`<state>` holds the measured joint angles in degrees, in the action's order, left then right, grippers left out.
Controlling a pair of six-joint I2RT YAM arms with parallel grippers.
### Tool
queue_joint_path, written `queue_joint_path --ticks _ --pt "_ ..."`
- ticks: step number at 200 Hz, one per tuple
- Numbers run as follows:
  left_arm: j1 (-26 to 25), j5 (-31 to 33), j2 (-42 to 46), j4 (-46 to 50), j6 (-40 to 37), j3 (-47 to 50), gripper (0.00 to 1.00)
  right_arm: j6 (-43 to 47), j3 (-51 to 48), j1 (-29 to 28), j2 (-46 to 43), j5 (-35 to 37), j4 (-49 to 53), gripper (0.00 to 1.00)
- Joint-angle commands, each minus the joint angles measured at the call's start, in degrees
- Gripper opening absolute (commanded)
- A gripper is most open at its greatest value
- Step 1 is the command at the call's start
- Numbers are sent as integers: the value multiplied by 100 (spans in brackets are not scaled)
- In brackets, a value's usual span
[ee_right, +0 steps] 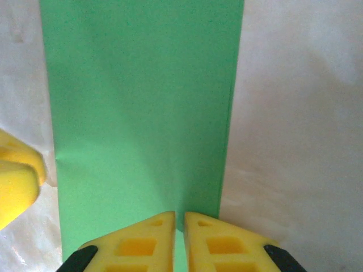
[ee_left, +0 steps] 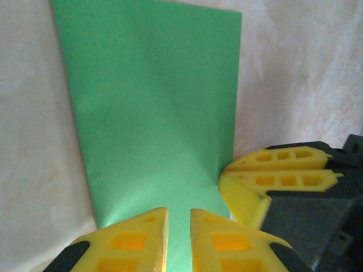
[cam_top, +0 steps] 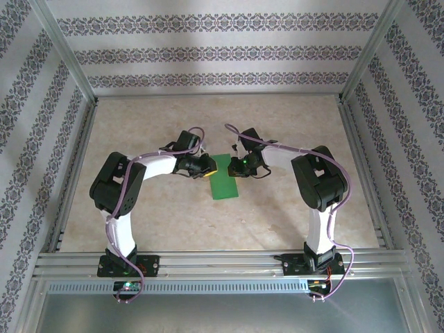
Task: Fold a paper plane with a square sheet of paper (pick it up from the middle)
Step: Move the square sheet of paper to the center of the table, then fold the triangle a second time at the center of the table.
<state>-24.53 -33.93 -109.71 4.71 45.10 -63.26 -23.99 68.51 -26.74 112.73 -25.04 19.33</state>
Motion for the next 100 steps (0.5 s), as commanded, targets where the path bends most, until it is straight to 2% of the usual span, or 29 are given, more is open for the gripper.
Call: queue_joint_path --ticks 1,21,58,100 --pt "-12 162 -202 264 -58 -107 17 -156 -15 87 -116 -55 161 16" --pt "-12 167 -303 272 -98 -102 16 -608 -275 172 -588 -85 -105 20" --pt "-13 185 -383 252 -102 -95 16 -1723 -1352 310 -1560 -19 -412 32" --pt "-12 228 -457 355 -141 -93 16 -2452 -2129 212 -1939 -399 -538 40"
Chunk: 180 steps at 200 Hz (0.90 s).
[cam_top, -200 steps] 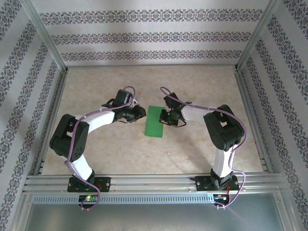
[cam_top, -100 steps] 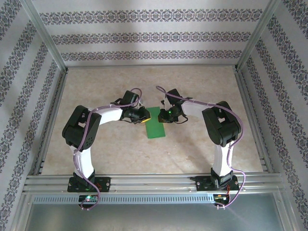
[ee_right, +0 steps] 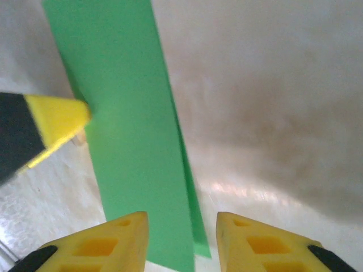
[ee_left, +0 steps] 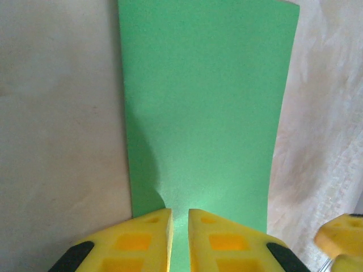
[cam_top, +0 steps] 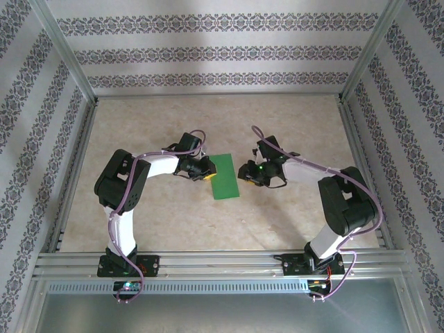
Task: Fold a paper plane with a square sheet of paper (pick it up from the middle)
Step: Fold the triangle a second time at the center of the table.
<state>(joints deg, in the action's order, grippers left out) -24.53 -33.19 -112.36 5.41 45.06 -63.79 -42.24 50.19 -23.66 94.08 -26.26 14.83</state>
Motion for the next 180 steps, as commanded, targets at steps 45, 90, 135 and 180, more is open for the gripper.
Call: queue_joint_path --ticks 45,90,135,180 --pt "-14 188 -213 321 -173 -38 16 -730 -209 -277 165 -428 -163 41" --pt "-10 208 -212 358 -184 -57 16 -760 -133 -332 363 -586 -235 40" --pt "-15 242 -190 410 -191 -82 16 -864 -251 -341 289 -889 -500 34" --pt "-15 276 -190 457 -209 -85 16 -1021 -348 -323 165 -894 -609 29"
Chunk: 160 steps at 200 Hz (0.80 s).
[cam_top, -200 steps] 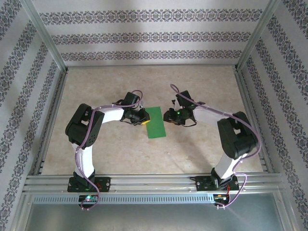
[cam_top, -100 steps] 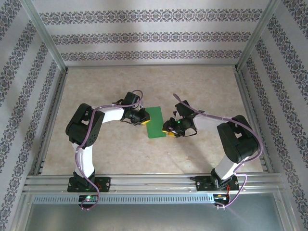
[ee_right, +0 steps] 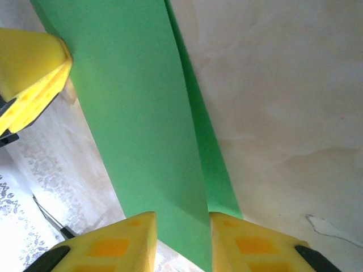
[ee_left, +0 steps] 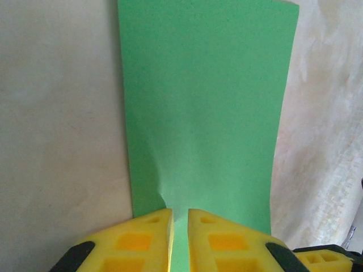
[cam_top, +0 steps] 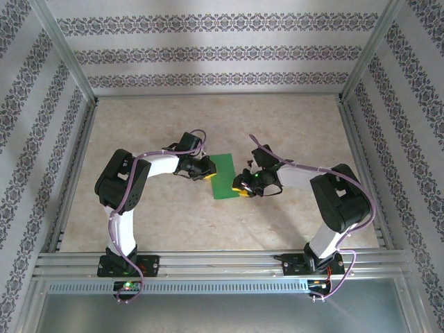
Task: Fold a paper plane with a square sheet of paper (pick it up from the middle)
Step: Fold the triangle a second time at the center of the table.
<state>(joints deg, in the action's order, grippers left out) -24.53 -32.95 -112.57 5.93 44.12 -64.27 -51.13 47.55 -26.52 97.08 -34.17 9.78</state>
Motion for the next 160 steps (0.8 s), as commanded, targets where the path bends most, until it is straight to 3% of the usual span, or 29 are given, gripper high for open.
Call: queue_joint_path --ticks 1,51,69,93,160 --pt "-16 248 -168 406 -114 -35 16 -133 -86 -37 -135 -101 -110 28" --pt "-12 222 -55 430 -177 -83 16 -201 -106 -20 -163 73 -78 12" --pt "-42 -89 352 -24 -261 2 17 -169 -89 -18 -163 224 -2 6" --pt "-47 -125 617 -63 -422 -78 20 -99 -19 -20 -111 271 155 2" --pt "-22 258 -170 487 -589 -436 17 -11 152 -37 -180 241 434 1"
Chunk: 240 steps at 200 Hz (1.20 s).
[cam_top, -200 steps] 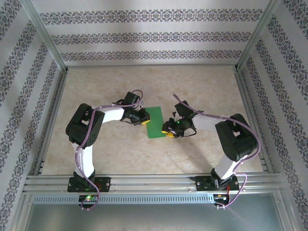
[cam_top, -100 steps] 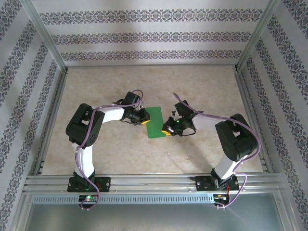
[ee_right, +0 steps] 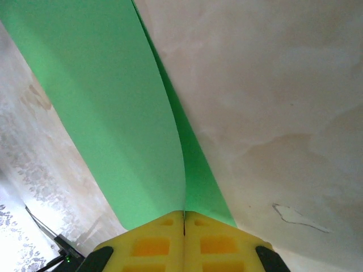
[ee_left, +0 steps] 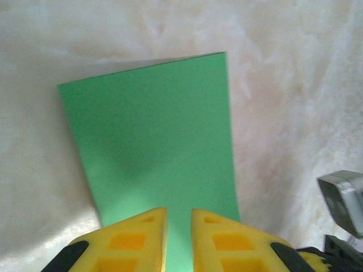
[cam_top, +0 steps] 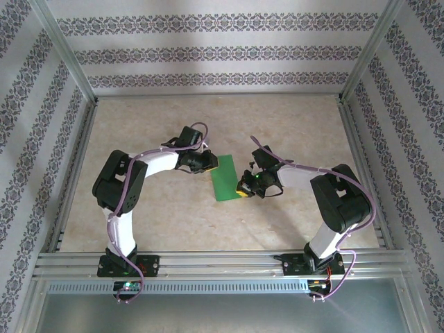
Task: Fold a paper plane with a square sheet of paper (pick it up from the middle)
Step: Fold the triangle a second time at the center of the table.
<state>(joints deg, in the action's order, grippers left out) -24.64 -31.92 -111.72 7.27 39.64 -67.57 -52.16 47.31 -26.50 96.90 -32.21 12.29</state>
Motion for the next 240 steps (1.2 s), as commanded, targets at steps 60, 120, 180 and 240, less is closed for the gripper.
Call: queue_joint_path --ticks 60,120,180,240 --pt "-14 248 -497 643 -210 -231 16 176 499 -184 -74 -264 -79 1" --pt "-9 308 -495 741 -264 -251 15 145 1006 -345 513 -306 -423 1" --pt "-14 367 -491 805 -255 -242 15 -1 1232 -461 984 -98 -733 1" --pt "-14 371 -500 828 -264 -256 14 -110 1355 -503 1361 26 -918 1"
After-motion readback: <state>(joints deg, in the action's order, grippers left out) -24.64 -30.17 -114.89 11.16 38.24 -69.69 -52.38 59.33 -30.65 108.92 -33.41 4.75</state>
